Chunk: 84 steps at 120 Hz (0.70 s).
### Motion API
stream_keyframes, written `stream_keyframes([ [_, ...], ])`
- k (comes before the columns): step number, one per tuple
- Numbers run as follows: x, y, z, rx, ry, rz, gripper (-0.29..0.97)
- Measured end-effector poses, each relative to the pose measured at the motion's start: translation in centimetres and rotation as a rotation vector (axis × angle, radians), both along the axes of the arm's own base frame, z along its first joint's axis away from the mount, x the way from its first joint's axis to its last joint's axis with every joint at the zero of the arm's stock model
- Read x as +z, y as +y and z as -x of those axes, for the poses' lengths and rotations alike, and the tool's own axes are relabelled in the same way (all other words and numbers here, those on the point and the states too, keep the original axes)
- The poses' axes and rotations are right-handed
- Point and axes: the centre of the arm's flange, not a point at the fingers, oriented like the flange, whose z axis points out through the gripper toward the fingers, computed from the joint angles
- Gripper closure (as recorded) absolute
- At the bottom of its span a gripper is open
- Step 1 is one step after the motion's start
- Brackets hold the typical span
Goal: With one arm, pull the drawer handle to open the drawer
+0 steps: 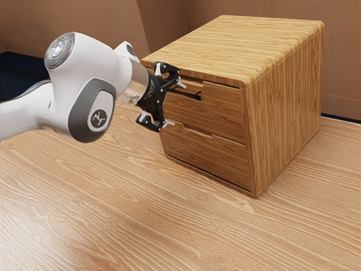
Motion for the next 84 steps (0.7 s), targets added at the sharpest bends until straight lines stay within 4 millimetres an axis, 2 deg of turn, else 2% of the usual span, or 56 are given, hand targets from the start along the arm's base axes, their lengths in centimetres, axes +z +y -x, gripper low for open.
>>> stream_keyframes([
  [24, -0.2, -0.1, 0.0, 0.003, 0.000, 0.006, 0.02],
  [38, -0.2, -0.1, 0.1, 0.005, 0.001, 0.009, 0.07],
  [64, 0.6, -0.1, 0.6, 0.007, -0.009, 0.012, 0.30],
  [84, 0.7, -0.2, 1.0, 0.006, -0.008, 0.014, 0.56],
])
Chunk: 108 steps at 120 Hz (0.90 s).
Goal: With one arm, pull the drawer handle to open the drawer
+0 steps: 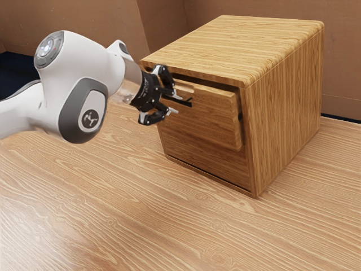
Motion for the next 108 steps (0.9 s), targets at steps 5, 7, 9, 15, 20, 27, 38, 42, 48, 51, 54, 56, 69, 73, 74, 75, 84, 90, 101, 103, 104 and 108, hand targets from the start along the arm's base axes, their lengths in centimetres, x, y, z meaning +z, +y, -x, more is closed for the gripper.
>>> stream_keyframes([
  [5, 0.3, 0.1, 0.5, 0.002, -0.003, 0.003, 0.61],
  [7, 0.4, 0.1, 0.7, 0.002, -0.004, 0.004, 0.63],
  [9, 0.4, 0.1, 1.0, 0.003, -0.004, 0.005, 0.64],
  [15, 0.6, 0.1, 1.7, 0.004, -0.005, 0.009, 0.68],
  [20, 0.7, 0.1, 2.2, 0.004, -0.005, 0.011, 0.70],
  [27, 0.8, 0.2, 3.0, 0.005, -0.005, 0.014, 0.72],
  [38, 0.6, 0.4, 3.8, 0.008, 0.001, 0.015, 0.75],
  [42, 0.6, 0.4, 4.0, 0.008, 0.003, 0.014, 0.75],
  [48, 0.7, 0.5, 4.4, 0.008, 0.001, 0.013, 0.76],
  [51, 0.8, 0.5, 4.7, 0.008, 0.000, 0.013, 0.76],
  [54, 0.8, 0.5, 4.9, 0.007, -0.001, 0.014, 0.76],
  [56, 0.9, 0.5, 5.0, 0.007, -0.001, 0.014, 0.76],
  [69, 0.8, 0.7, 5.9, 0.006, 0.000, 0.015, 0.78],
  [73, 0.8, 0.7, 6.1, 0.005, 0.001, 0.014, 0.78],
  [74, 0.8, 0.7, 6.1, 0.004, 0.001, 0.014, 0.78],
  [75, 0.8, 0.7, 6.2, 0.004, 0.001, 0.013, 0.78],
  [84, 0.8, 0.8, 6.6, 0.002, 0.002, 0.011, 0.78],
  [90, 0.7, 1.7, 7.0, 0.019, 0.002, 0.013, 0.79],
  [101, 0.7, 2.2, 7.5, 0.025, 0.001, 0.017, 0.77],
  [103, 0.8, 2.2, 7.6, 0.025, 0.000, 0.017, 0.76],
  [104, 0.8, 2.2, 7.6, 0.025, -0.001, 0.018, 0.76],
  [108, 1.0, 2.2, 7.8, 0.026, -0.005, 0.019, 0.78],
])
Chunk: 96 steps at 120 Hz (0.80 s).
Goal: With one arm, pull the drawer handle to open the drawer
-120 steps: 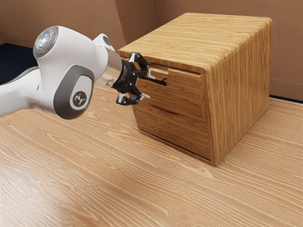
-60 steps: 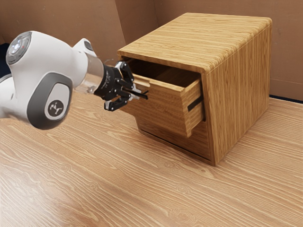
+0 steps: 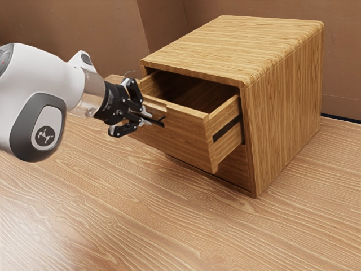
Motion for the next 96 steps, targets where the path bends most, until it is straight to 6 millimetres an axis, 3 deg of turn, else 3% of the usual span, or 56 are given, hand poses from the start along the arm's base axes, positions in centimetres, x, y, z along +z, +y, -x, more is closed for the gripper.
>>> stream_keyframes([
  [22, 0.4, 1.0, 1.0, 0.017, -0.010, -0.006, 0.77],
  [96, 0.4, -0.3, 5.5, -0.001, -0.021, -0.005, 0.78],
])
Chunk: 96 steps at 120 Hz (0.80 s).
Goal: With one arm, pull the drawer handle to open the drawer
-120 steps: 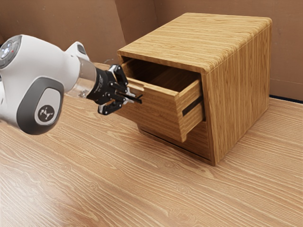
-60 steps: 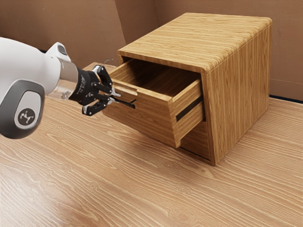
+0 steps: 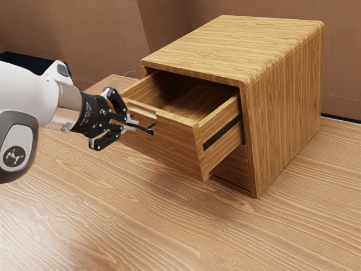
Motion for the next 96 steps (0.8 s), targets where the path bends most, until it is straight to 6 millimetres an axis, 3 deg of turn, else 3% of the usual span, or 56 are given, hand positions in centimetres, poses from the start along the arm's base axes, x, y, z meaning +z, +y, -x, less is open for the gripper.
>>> stream_keyframes([
  [25, 0.2, -0.2, 2.8, -0.006, -0.016, 0.006, 0.77],
  [82, 0.7, 0.1, 6.7, 0.003, -0.043, 0.005, 0.78],
  [90, 1.7, -0.1, 7.1, -0.002, -0.052, -0.004, 0.62],
  [96, 5.6, -1.0, 7.0, -0.018, -0.066, -0.023, 0.51],
])
